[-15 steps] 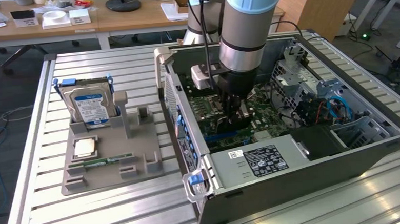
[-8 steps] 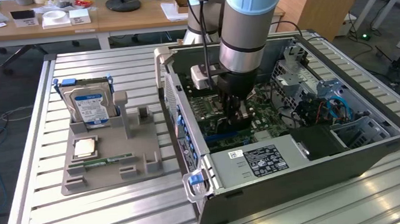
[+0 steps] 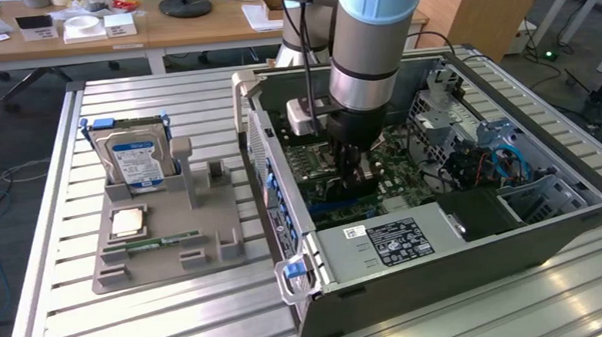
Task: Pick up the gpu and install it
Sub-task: 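Insert the gpu into the slot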
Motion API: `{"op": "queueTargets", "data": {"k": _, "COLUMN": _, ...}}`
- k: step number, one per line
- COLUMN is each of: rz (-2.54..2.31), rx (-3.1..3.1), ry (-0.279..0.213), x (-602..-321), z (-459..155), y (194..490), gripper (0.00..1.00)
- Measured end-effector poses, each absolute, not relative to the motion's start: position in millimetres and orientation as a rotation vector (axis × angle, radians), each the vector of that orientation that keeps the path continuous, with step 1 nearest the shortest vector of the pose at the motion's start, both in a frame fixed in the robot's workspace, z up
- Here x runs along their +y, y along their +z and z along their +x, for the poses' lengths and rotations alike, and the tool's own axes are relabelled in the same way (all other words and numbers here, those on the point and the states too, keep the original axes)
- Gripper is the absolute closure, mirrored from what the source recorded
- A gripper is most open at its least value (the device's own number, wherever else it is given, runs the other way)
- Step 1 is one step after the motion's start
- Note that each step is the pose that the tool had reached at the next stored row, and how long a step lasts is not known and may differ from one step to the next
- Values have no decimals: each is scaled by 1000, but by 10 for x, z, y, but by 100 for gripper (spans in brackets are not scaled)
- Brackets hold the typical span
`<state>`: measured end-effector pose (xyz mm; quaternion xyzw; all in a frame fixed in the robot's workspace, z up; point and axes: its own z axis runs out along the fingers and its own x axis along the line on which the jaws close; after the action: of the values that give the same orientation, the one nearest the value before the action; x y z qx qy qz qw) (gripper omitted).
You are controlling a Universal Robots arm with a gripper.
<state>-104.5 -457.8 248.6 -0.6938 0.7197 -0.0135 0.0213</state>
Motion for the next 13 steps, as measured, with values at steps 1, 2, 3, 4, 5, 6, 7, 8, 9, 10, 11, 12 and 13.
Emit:
{"op": "queueTargets", "data": {"k": 1, "rz": -2150, "rx": 2232, "ry": -42, "x": -4579, "z": -1046, "y": 2483, "gripper": 74}}
{"op": "queueTargets", "data": {"k": 2, "rz": -2150, "rx": 2232, "ry": -42, "x": -4579, "z": -1046, "y": 2481, "gripper": 74}}
{"op": "queueTargets", "data": {"k": 3, "rz": -2149, "rx": 2233, "ry": -42, "x": -4579, "z": -1046, "y": 2480, "gripper": 74}}
{"op": "queueTargets", "data": {"k": 4, "rz": -2149, "rx": 2233, "ry": -42, "x": -4580, "z": -1046, "y": 2478, "gripper": 74}}
{"op": "queueTargets", "data": {"k": 5, "rz": -2148, "rx": 2233, "ry": -42, "x": -4580, "z": -1045, "y": 2475, "gripper": 74}}
{"op": "queueTargets", "data": {"k": 6, "rz": -2148, "rx": 2234, "ry": -42, "x": -4581, "z": -1045, "y": 2473, "gripper": 74}}
{"op": "queueTargets", "data": {"k": 7, "rz": -2147, "rx": 2235, "ry": -42, "x": -4582, "z": -1046, "y": 2470, "gripper": 74}}
{"op": "queueTargets", "data": {"k": 8, "rz": -2147, "rx": 2235, "ry": -42, "x": -4583, "z": -1045, "y": 2468, "gripper": 74}}
{"op": "queueTargets", "data": {"k": 9, "rz": -2146, "rx": 2236, "ry": -42, "x": -4583, "z": -1045, "y": 2466, "gripper": 74}}
{"op": "queueTargets", "data": {"k": 10, "rz": -2145, "rx": 2236, "ry": -42, "x": -4584, "z": -1045, "y": 2463, "gripper": 74}}
{"op": "queueTargets", "data": {"k": 11, "rz": -2145, "rx": 2237, "ry": -42, "x": -4584, "z": -1045, "y": 2460, "gripper": 74}}
{"op": "queueTargets", "data": {"k": 12, "rz": -2144, "rx": 2237, "ry": -42, "x": -4585, "z": -1045, "y": 2458, "gripper": 74}}
{"op": "queueTargets", "data": {"k": 13, "rz": -2144, "rx": 2238, "ry": -42, "x": -4585, "z": -1046, "y": 2455, "gripper": 74}}
